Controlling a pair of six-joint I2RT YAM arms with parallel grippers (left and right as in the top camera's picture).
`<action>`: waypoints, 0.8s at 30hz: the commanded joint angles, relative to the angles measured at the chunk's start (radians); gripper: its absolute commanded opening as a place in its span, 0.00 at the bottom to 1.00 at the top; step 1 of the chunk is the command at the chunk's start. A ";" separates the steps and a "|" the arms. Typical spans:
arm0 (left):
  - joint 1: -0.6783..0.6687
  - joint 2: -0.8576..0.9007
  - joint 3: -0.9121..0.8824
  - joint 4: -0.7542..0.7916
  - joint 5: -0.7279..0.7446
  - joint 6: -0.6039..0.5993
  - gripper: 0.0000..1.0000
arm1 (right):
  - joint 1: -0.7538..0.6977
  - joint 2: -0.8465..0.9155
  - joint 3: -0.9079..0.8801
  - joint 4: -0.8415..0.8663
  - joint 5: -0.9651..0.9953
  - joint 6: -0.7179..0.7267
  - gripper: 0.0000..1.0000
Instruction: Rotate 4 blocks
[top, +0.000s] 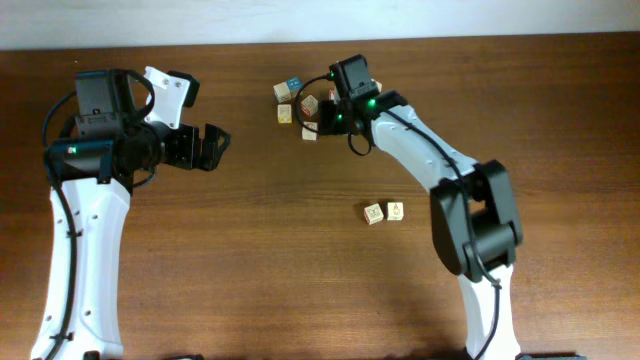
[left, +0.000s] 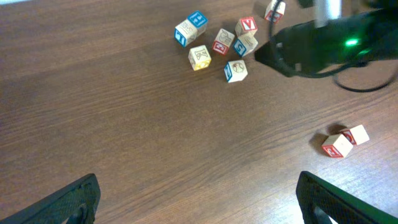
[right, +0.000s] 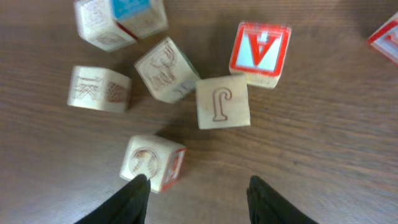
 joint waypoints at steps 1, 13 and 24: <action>0.002 0.002 0.014 0.002 0.008 0.019 0.99 | 0.006 0.040 0.010 0.085 0.024 -0.024 0.51; 0.002 0.002 0.014 0.002 0.008 0.019 0.99 | 0.005 0.145 0.008 0.266 0.104 -0.134 0.52; 0.002 0.002 0.014 0.002 0.007 0.019 0.99 | 0.007 0.013 0.062 0.029 -0.071 -0.024 0.56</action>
